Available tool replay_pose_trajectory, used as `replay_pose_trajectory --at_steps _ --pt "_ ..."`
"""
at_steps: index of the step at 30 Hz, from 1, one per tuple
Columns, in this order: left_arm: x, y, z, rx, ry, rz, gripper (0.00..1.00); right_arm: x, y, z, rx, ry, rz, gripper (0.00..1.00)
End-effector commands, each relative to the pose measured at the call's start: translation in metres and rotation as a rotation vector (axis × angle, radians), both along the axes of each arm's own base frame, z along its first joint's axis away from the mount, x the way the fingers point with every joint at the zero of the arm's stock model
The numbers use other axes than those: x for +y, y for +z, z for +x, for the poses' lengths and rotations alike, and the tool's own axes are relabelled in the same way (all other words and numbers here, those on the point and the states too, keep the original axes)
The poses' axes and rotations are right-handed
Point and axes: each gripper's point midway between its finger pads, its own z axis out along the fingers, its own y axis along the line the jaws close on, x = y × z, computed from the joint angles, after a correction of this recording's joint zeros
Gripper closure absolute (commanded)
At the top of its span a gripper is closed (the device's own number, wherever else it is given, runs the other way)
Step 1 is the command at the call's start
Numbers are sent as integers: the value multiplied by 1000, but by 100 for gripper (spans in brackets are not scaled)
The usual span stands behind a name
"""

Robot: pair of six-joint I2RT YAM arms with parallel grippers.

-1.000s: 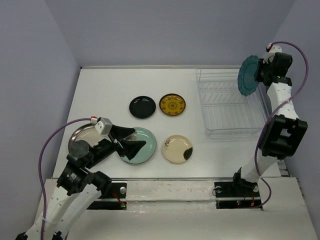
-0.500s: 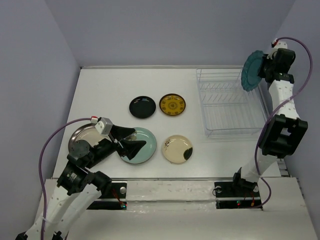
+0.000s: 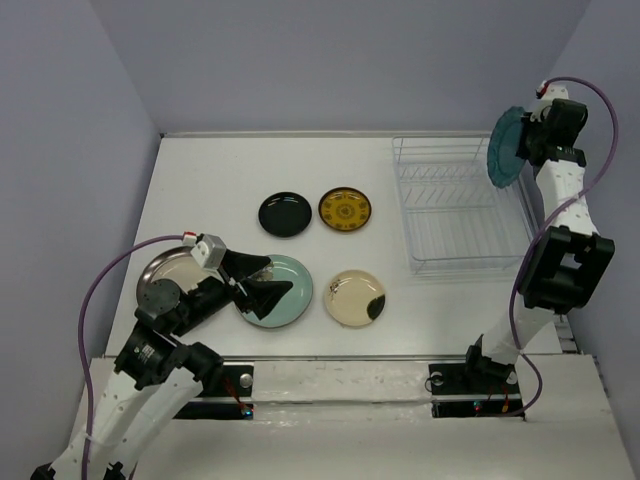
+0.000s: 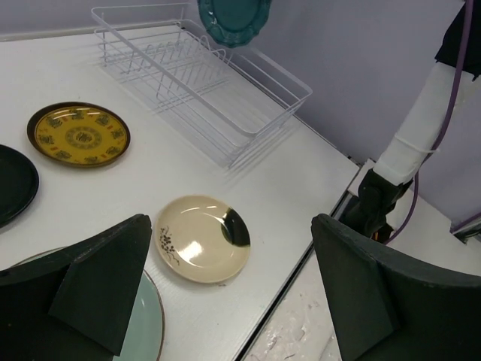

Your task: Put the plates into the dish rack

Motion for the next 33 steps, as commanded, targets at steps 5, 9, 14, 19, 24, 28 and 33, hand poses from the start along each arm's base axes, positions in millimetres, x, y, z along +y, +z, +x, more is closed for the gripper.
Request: replay_pose_trajectory --at_steps 5,9,14,19,24,28,33 --pt "-2 9 2 -35 -4 -6 1 -2 24 20 -110 46 -60 93" --pt "-1 8 2 -36 -3 -5 1 3 3 21 -70 57 -53 91" --pt "-2 8 3 -35 -3 -4 1 10 -27 22 -6 60 -40 71" --pt "-2 7 3 -30 -1 -3 1 3 -14 22 -32 -6 -24 39" --pt "-2 6 6 -25 6 -1 1 10 41 19 -159 -40 48 25" --pt "-1 4 9 -15 17 3 1 54 78 14 -266 25 218 19" --pt "-1 -2 15 9 33 15 1 179 102 17 -317 273 272 0"
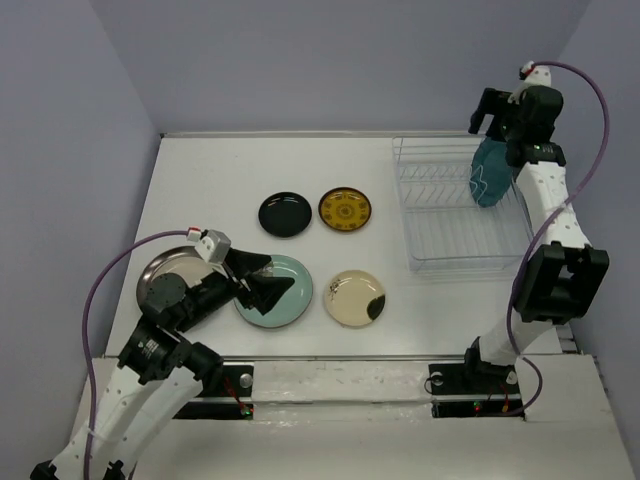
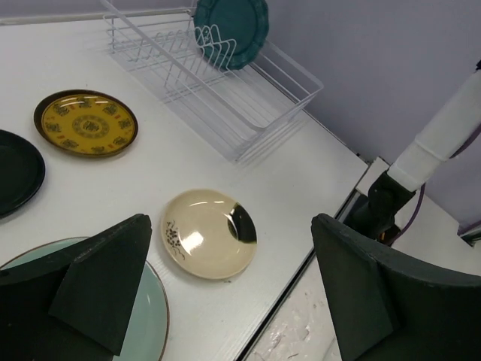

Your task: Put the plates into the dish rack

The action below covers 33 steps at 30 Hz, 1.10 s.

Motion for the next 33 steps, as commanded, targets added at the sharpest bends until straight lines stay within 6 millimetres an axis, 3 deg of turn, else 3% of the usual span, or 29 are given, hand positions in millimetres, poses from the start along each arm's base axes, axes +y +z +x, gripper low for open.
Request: replay_pose_trajectory --at_steps 1,4,5,6,7,8,9,10,11,12,14,15,17,18,19,21,22,23,26,33 --pt "0 5 8 -19 18 -3 1 131 66 6 -184 252 103 0" --pt "1 3 11 -14 27 0 1 187 60 2 -171 315 193 0" --pt "3 3 13 -12 39 1 1 224 49 -7 -167 363 291 0" --pt "3 1 15 -5 47 4 1 246 43 -14 -167 404 349 1" --pt "4 0 16 1 50 5 1 285 33 -30 -152 471 412 7" --pt "4 0 17 3 53 7 1 310 43 -40 -197 509 544 17" --pt "3 -3 18 12 55 12 1 333 3 -56 -126 536 595 27" --pt "3 -4 19 16 55 15 1 352 -7 -66 -110 547 634 37" --pt "4 -3 20 16 59 15 1 393 -10 -89 -92 595 704 51" --pt "3 -5 21 23 61 17 1 406 -34 -92 -54 561 709 58" --pt "2 -7 22 28 58 22 1 446 -51 -112 0 559 772 58" --pt "2 -7 22 28 56 22 1 453 -74 -112 20 510 780 58" --pt "2 -7 22 30 56 23 1 468 -83 -115 10 479 863 56" --pt "2 -7 22 30 56 23 1 477 -106 -118 36 444 868 56" --pt "2 -7 22 31 56 23 1 484 -107 -119 27 438 914 56" --pt "3 -7 23 31 59 23 1 488 -128 -114 51 384 934 54" --pt "3 -7 23 28 59 24 1 491 -149 -112 84 358 940 54" --pt "3 -6 22 26 59 22 1 495 -152 -114 83 355 974 54" --pt "3 -6 22 27 58 21 1 490 -174 -109 102 261 1049 52" --pt "2 -6 21 23 52 22 1 485 -212 -107 149 154 1039 52"
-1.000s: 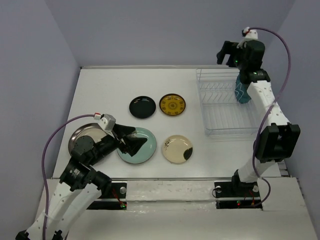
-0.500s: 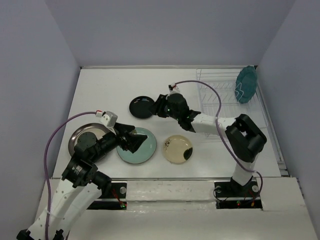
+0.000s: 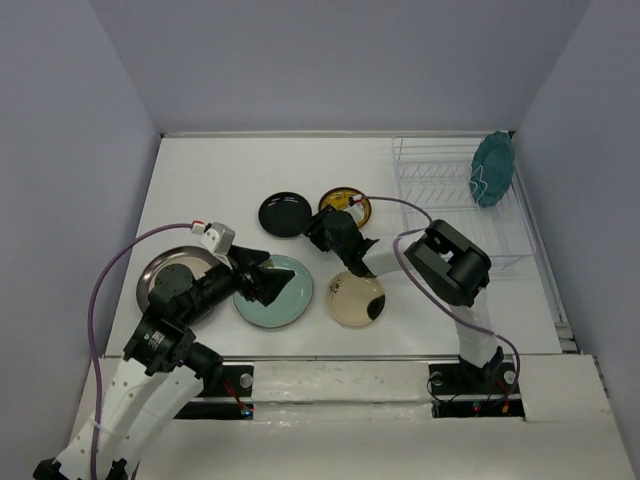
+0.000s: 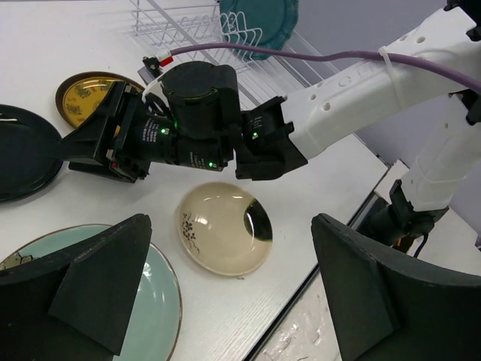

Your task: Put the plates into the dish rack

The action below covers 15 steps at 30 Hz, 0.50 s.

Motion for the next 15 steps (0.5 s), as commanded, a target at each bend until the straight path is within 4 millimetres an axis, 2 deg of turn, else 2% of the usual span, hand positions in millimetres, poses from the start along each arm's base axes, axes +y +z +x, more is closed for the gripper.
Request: replay_pose_trajectory --at_steps 1,6,9,11,15 --pt "-1 9 0 -37 -11 -13 1 0 8 17 -15 -116 94 52" --pt "-2 8 1 -33 -11 -11 1 6 -15 21 28 -124 89 52" --pt "-2 8 1 -30 -9 -11 1 9 -17 25 30 -129 86 52" --pt "-2 7 1 -30 -9 -9 1 9 -20 28 28 -144 82 56" --pt "-1 9 1 -33 -8 -12 1 11 -19 35 13 -157 75 77"
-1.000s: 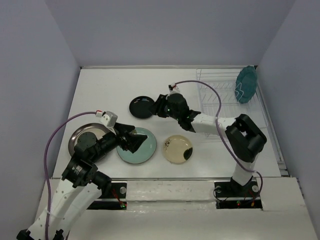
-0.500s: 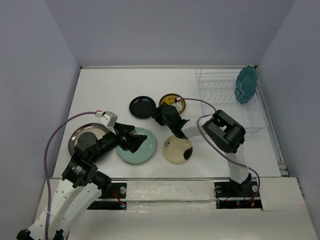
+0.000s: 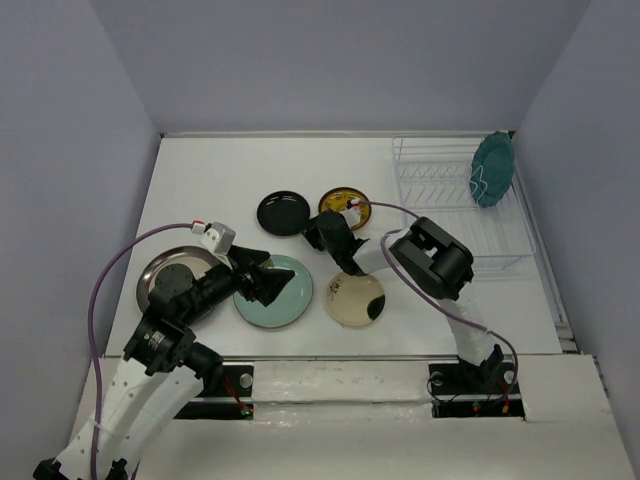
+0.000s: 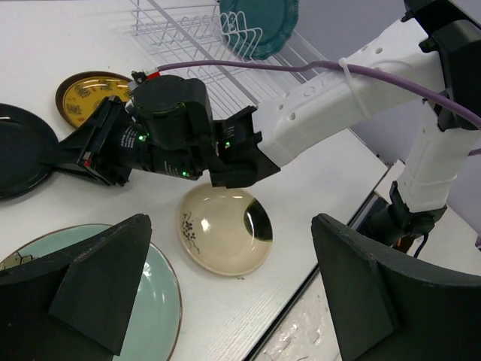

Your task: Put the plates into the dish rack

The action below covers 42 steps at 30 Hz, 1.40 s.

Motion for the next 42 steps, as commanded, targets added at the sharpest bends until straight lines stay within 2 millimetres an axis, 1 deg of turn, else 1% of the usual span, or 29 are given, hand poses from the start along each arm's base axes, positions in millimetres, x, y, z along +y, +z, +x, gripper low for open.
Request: replay_pose_trajectory --at_steps 1,3,5,7,8,9,10,12,13,14,15,16,17,18,19,20,21,23,24,25,26,28,32,34,36,38,40,41,42 --pt "-1 9 1 -35 -4 -13 1 4 7 14 -40 -54 -4 80" --pt "0 10 1 -38 -3 -15 1 5 6 15 -40 -48 -17 93" --pt "0 10 0 -40 -3 -14 1 5 10 15 -62 -31 -47 93" --pt "0 11 0 -44 -3 -17 1 6 29 15 -102 -10 -57 93" --pt "0 12 -1 -46 -3 -19 1 6 40 15 -133 5 -69 93" --pt "1 12 -1 -47 -3 -18 1 5 51 16 -185 31 -129 93" --pt "1 14 -1 -54 -3 -22 1 3 83 14 -244 25 -136 93" --pt "1 14 -2 -56 -4 -24 1 -9 114 15 -343 33 -263 93" --pt "1 15 -2 -58 -6 -24 1 -24 156 16 -409 -20 -288 93" --pt "1 14 -2 -57 -4 -25 1 -36 164 15 -414 -30 -377 93" --pt "2 15 -3 -62 -4 -26 1 -51 177 14 -451 -35 -497 93" --pt "2 16 -4 -66 -4 -29 1 -68 192 16 -467 -68 -560 93" --pt "3 19 -5 -75 -6 -36 1 -102 216 15 -488 -117 -680 93" --pt "2 20 -6 -79 -9 -36 1 -119 225 14 -486 -137 -744 93" --pt "3 20 -7 -79 -7 -38 1 -145 234 13 -461 -209 -812 93" --pt "3 21 -8 -86 -10 -40 1 -180 247 9 -450 -236 -913 93" --pt "3 21 -9 -86 -13 -42 1 -199 254 8 -435 -255 -955 93" --pt "2 22 -10 -90 -15 -43 1 -236 262 5 -380 -297 -1020 93" --pt "2 23 -11 -92 -21 -46 1 -268 267 3 -332 -323 -1078 93" --pt "2 22 -11 -90 -21 -43 1 -284 267 0 -295 -344 -1120 93" --pt "2 23 -11 -91 -21 -45 1 -306 266 -1 -253 -360 -1181 93" --pt "1 22 -11 -88 -22 -44 1 -329 275 -6 -220 -414 -1240 93" --pt "1 21 -10 -86 -23 -41 1 -357 277 -2 -141 -455 -1366 93" --pt "1 20 -10 -82 -21 -40 1 -361 273 3 -112 -435 -1416 93" --pt "1 20 -9 -80 -19 -39 1 -371 265 8 -77 -448 -1430 93" --pt "1 19 -9 -78 -19 -38 1 -369 253 16 -80 -395 -1414 93" --pt "0 19 -9 -76 -21 -37 1 -367 245 20 -69 -402 -1393 93" --pt "0 18 -9 -73 -21 -37 1 -372 242 22 -48 -417 -1409 93" --pt "0 18 -9 -72 -23 -35 1 -371 231 27 -25 -399 -1432 93"
